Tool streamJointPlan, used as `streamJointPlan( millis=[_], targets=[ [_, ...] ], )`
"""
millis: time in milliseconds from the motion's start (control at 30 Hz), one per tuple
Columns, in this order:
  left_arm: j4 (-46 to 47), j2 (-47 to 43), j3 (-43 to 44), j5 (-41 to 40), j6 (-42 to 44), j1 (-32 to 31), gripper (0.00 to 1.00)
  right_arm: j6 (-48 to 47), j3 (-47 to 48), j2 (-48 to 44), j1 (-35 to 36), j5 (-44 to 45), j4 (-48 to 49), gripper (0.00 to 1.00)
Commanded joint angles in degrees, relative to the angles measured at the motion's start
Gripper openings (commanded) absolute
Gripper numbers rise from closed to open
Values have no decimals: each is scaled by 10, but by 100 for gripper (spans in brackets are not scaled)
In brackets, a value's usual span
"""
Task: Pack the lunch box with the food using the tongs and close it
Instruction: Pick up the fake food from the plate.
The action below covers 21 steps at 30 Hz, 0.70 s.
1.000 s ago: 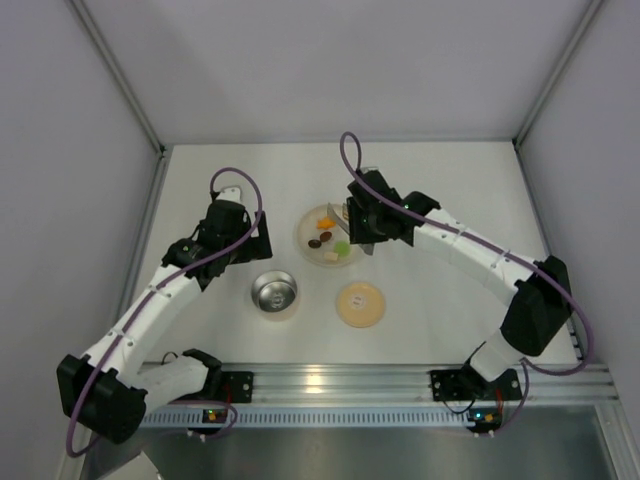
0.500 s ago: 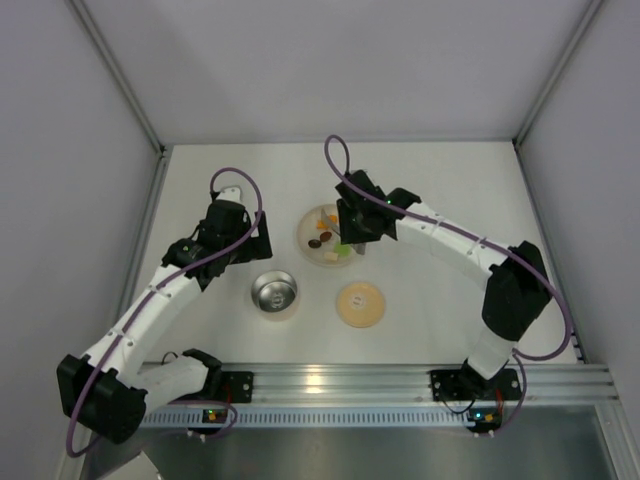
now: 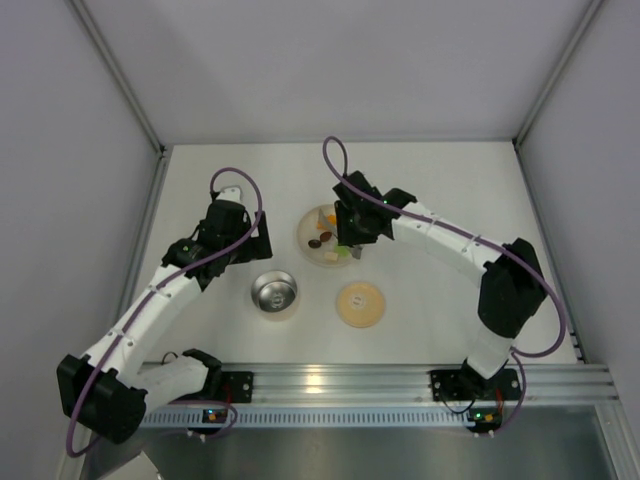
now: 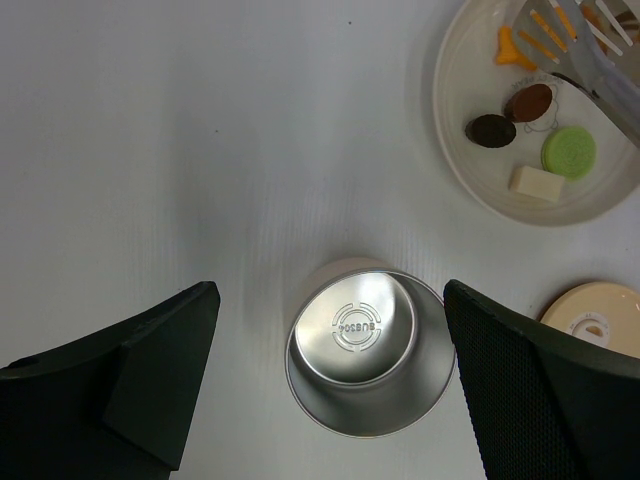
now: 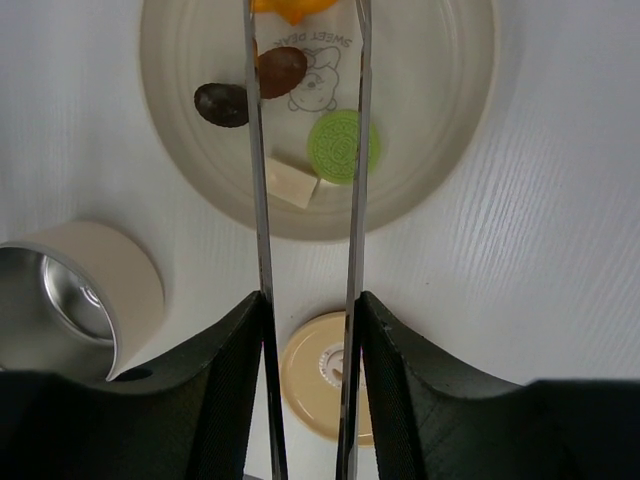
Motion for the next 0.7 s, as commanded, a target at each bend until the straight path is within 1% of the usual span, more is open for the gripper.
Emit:
streamJointPlan(
  millis=[0,267,500,667],
  targets=[
    [4,-4,18,-6,-3,0,99,11,30,5,12,-7,39,41],
    [2,-4,19,-8,-3,0,99,17,57,18,12,-23,37,34],
    [2,-4,18,-6,-4,0,99,17,62,10,11,-18,28,29],
    [3,-3,18,-6,-5,0,99,15,65,3,11,-16,24,23]
  ],
)
